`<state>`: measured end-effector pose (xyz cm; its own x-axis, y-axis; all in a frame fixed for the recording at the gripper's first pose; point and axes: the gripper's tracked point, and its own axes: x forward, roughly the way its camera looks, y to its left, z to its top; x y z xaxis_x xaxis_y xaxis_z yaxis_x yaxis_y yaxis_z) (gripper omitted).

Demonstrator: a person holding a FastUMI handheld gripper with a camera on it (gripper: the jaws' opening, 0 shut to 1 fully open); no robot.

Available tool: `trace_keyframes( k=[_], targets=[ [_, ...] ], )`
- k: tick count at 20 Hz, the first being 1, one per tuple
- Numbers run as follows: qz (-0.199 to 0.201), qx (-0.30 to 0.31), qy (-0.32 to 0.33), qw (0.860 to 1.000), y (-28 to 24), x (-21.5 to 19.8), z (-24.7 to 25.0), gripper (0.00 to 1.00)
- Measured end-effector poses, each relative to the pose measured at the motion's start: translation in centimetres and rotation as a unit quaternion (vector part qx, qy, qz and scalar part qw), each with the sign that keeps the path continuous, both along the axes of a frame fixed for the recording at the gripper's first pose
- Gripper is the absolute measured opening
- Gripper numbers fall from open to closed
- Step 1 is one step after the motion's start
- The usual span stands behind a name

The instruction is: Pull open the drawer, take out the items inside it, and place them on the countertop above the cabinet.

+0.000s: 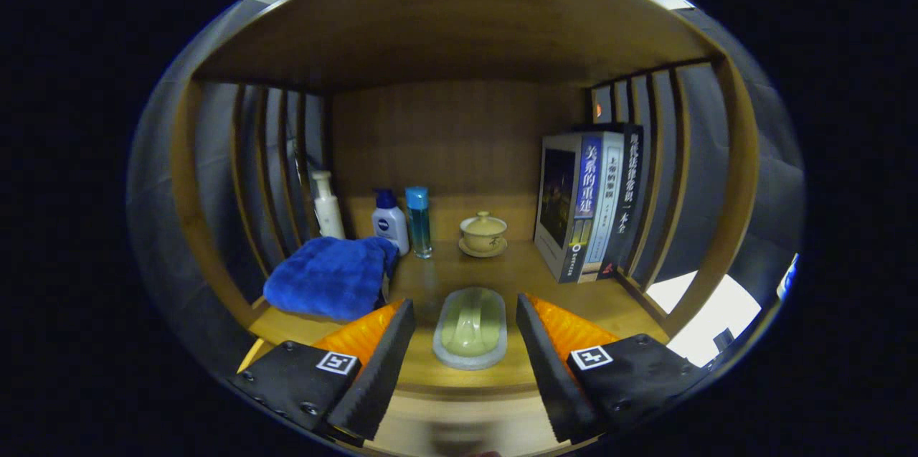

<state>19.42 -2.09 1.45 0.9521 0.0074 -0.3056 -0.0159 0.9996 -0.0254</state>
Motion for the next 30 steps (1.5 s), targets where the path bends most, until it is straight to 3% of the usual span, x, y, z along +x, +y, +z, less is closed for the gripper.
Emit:
trace_keyframes(
  k=[7,14,30],
  targets=[
    [0.013,-0.010,-0.074,0.997,1.6,-10.5,2.4,0.94],
    [0.014,0.028,-0.079,0.996,2.8,-18.2,-0.9,0.96],
    [0.005,0.025,-0.002,1.000,3.1,-21.5,-11.9,0.96]
  ],
)
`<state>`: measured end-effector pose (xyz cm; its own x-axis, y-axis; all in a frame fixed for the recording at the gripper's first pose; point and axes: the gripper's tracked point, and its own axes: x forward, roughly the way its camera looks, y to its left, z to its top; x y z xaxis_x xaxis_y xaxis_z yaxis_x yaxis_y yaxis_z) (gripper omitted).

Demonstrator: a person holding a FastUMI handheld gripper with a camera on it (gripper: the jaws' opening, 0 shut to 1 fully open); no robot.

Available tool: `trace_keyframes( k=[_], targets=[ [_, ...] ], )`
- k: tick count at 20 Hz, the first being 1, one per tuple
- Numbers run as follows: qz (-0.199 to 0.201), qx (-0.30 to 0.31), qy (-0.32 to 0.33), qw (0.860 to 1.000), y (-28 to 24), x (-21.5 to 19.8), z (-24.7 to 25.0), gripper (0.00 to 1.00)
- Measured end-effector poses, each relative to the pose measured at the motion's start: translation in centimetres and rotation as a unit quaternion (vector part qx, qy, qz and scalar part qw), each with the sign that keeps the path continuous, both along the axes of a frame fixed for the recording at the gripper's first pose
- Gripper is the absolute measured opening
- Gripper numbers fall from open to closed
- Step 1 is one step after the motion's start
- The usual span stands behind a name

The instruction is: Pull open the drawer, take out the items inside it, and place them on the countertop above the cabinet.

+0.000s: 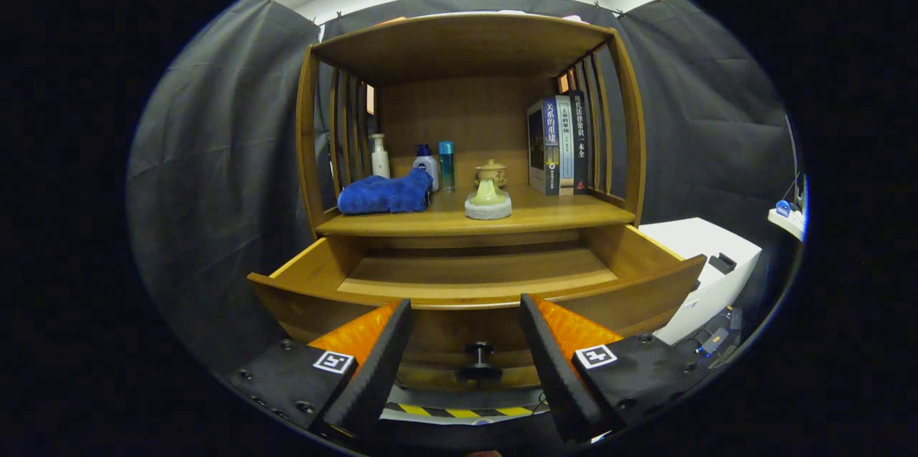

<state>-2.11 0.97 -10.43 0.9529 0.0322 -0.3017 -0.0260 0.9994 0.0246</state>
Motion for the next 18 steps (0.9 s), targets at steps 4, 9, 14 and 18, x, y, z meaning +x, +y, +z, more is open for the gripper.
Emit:
trace_keyframes(
  k=[4,9,14,18],
  targets=[
    [0.005,-0.003,0.021,1.000,-0.5,0.9,-1.3,0.96],
    [-0.011,0.006,0.031,0.999,-1.7,1.8,-2.0,0.97],
    [-0.019,-0.040,0.032,0.998,-1.8,1.9,-2.4,0.97],
    [-0.018,-0.039,0.035,0.998,-1.9,2.2,-2.3,0.98]
  ],
)
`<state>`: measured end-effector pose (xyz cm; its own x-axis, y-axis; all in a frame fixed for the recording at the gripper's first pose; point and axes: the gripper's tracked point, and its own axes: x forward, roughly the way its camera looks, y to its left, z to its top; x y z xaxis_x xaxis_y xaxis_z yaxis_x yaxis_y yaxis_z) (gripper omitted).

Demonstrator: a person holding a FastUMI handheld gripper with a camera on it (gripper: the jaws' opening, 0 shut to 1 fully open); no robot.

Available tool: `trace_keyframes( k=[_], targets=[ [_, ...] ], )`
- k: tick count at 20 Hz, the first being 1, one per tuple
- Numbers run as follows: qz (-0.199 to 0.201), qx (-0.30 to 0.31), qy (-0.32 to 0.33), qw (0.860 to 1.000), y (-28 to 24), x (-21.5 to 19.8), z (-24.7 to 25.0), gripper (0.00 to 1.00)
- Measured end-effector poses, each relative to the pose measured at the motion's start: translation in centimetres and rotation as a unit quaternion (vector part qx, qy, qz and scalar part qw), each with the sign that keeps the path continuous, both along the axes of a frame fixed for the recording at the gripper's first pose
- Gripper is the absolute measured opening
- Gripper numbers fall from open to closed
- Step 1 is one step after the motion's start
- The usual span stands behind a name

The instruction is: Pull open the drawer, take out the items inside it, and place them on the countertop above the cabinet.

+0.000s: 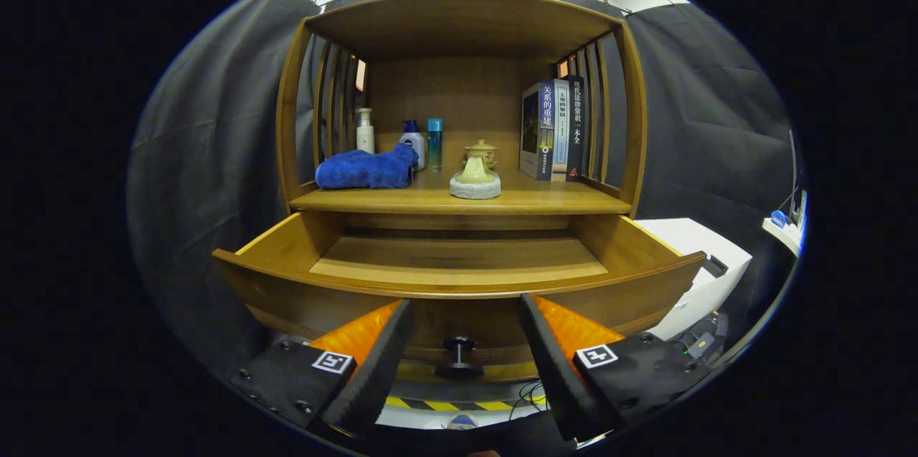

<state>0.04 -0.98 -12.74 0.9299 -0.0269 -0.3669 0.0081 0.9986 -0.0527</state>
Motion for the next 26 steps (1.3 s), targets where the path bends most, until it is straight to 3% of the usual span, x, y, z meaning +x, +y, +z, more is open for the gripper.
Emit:
trace_keyframes(
  k=[10,26],
  targets=[
    [0.002,-0.012,-0.010,1.000,0.1,3.2,-0.2,0.98],
    [0.003,-0.011,-0.047,0.999,-0.3,11.9,-0.9,0.98]
  ],
)
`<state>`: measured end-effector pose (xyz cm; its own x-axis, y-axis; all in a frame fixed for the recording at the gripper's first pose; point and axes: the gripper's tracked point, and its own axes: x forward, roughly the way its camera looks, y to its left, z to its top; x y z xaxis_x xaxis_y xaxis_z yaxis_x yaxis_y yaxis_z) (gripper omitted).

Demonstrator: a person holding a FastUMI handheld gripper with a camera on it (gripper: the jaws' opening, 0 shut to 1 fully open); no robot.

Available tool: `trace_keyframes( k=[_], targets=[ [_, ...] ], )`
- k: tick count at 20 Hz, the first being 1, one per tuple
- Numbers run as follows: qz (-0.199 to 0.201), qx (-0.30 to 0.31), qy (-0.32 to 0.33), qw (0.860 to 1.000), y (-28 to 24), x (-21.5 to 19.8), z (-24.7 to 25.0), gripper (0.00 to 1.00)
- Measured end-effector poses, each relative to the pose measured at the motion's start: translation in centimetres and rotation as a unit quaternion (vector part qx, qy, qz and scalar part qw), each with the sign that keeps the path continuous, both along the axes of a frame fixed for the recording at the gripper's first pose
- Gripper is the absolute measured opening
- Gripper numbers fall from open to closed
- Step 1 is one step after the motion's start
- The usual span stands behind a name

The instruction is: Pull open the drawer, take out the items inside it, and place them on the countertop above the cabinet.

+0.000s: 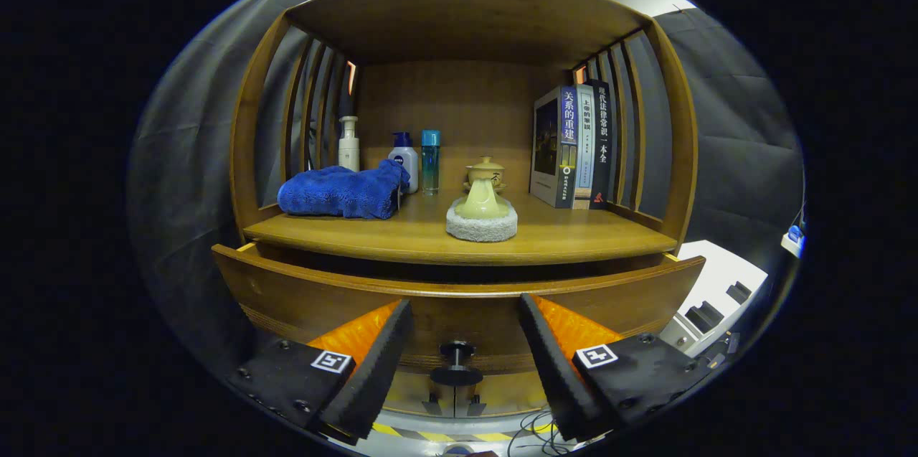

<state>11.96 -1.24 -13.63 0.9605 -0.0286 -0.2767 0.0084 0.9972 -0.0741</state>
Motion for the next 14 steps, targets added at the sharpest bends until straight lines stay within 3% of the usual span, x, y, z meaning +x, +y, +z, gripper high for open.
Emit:
trace_keyframes(
  k=[14],
  targets=[
    [0.001,-0.016,-0.023,1.000,-0.4,3.6,-0.3,0.98]
  ],
)
